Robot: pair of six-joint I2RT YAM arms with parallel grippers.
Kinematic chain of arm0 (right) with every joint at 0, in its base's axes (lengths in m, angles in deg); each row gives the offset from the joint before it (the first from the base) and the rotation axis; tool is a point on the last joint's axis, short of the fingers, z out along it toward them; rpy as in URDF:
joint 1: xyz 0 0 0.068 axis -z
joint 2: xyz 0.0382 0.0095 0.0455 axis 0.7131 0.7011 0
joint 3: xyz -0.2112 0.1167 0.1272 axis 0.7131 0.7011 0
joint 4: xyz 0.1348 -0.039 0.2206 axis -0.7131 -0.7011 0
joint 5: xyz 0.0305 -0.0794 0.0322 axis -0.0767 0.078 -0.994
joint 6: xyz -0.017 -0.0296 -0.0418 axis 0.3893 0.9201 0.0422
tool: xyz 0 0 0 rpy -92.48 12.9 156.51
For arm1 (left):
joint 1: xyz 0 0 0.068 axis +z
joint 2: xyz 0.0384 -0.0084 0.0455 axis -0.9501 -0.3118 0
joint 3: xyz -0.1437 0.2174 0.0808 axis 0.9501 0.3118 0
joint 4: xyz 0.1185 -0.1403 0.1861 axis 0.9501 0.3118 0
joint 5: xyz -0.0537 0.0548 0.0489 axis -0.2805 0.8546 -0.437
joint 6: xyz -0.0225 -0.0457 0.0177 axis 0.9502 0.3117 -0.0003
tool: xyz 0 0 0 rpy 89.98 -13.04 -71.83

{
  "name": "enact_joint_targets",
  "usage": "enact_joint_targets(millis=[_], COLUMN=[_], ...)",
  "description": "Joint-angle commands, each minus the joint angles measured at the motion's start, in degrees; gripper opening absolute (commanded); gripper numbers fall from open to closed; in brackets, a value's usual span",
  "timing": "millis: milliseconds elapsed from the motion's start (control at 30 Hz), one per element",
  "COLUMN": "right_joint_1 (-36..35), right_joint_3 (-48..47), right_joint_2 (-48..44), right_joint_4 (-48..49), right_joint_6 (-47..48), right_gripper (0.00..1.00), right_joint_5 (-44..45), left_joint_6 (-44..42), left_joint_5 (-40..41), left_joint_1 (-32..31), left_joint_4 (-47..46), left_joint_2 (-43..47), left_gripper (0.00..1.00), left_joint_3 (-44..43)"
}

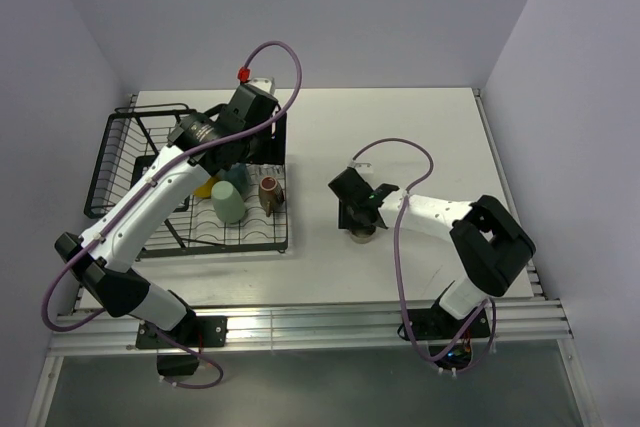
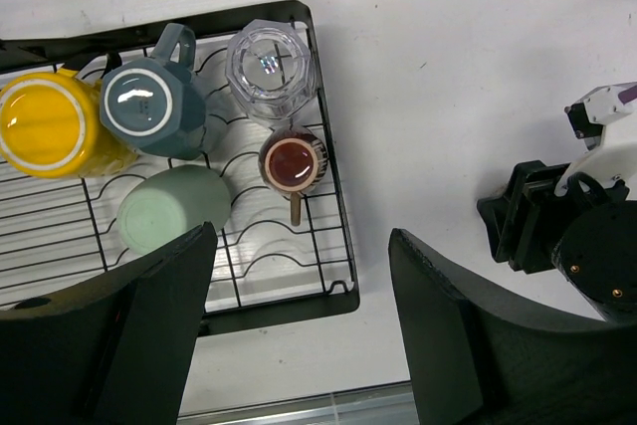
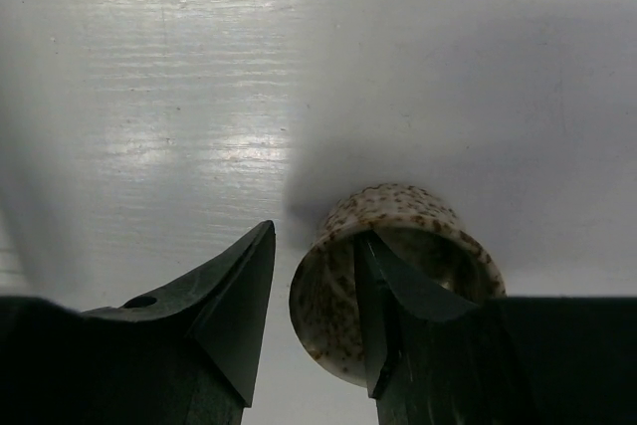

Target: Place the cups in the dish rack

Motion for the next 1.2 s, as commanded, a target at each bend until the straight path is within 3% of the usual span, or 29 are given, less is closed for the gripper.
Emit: enact_joint_targets(millis=[0,200,300,367,400,467,667,800,967,1167], right_joint_1=[-0.48,-0.56,-0.39,-0.48,-0.48,-0.48,-0.04,3.64,13.21,16.83], right_joint_3=[-0.67,-0.94,-0.67,-0.24,-0.15,-0.32,-4.44,-7.70,-6.65,-2.53], right_joint_2=[-0.26,-0.61,0.27,0.36,0.36,0.01,-7.96,-16.50,-26.62,-31.02], right_joint_4=[-0.74,-1.18,-0.75,0.13,0.40,0.40,-2.41,-1.02,11.02,30.25], right_joint_6=[0.05,0.31,0.40,0.31,0.40,0.58,2.07,2.60,-1.35,-12.85], right_gripper=[0.45,0.45,0.37,0.24,0.11,0.00,0.00,0.00,0.00,0.00], right_joint_5=[1.78,2.13,1.70,0.91,0.03,-0.33,-2.70,-10.76,-33.85,-50.30], left_joint_6=[-0.61,-0.61,-0.43,-0.35,-0.26,0.01,-0.70,-1.22,-0.70,0.88], left_joint_5=[0.01,0.01,0.01,-0.16,-0.34,-0.86,-6.31,-15.26,-30.12,-41.71], left_joint_1=[-0.05,-0.14,-0.05,-0.14,-0.05,-0.14,0.04,1.70,3.81,3.99], left_joint_4=[-1.57,-1.57,-1.84,-2.36,-2.89,-3.59,-9.65,-15.10,-24.49,-34.87], left_joint_2=[1.12,0.76,0.94,1.55,1.82,2.69,7.78,11.83,16.57,18.42], left_gripper=[0.77,0.76,0.76,0.76,0.76,0.76,0.77,0.78,0.80,0.81], left_joint_3=[-0.01,-0.28,0.16,1.39,2.00,3.58,9.38,12.64,17.03,21.16])
